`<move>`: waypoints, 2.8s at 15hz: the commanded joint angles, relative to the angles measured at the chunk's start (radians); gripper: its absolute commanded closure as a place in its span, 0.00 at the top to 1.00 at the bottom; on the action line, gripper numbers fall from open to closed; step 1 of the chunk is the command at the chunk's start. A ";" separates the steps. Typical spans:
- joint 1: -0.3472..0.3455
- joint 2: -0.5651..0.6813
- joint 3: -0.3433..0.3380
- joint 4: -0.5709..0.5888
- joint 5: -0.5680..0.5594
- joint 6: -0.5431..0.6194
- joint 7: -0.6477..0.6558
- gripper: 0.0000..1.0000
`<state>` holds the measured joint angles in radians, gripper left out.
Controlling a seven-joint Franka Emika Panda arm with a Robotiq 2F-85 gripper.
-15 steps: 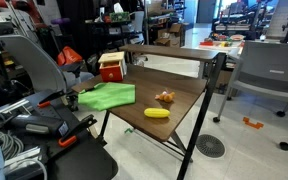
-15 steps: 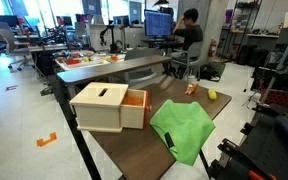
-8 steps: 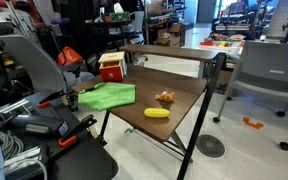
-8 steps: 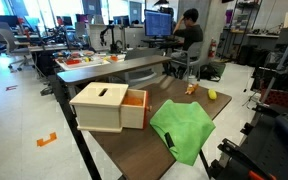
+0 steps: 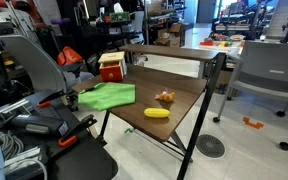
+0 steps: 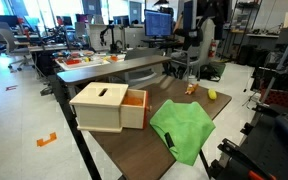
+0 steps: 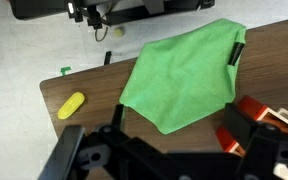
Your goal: Put the toy inside the chest drawer
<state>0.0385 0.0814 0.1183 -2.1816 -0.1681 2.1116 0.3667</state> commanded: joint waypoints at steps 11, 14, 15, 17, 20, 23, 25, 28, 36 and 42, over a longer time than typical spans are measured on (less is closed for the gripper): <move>-0.001 0.296 -0.229 0.093 -0.053 0.185 0.285 1.00; -0.009 0.386 -0.278 0.175 -0.059 0.200 0.341 1.00; -0.007 0.423 -0.293 0.208 -0.061 0.207 0.365 1.00; -0.001 0.496 -0.321 0.278 -0.060 0.214 0.422 1.00; 0.010 0.621 -0.361 0.398 -0.055 0.237 0.541 1.00; 0.009 0.720 -0.387 0.492 -0.036 0.267 0.655 1.00; 0.003 0.771 -0.397 0.546 -0.023 0.280 0.717 1.00; -0.011 0.835 -0.389 0.621 0.009 0.289 0.764 1.00; -0.002 0.962 -0.369 0.767 0.072 0.279 0.794 0.75; 0.009 0.885 -0.360 0.699 0.081 0.322 0.762 0.35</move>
<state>0.0398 1.0246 -0.2456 -1.4312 -0.1015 2.3965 1.1534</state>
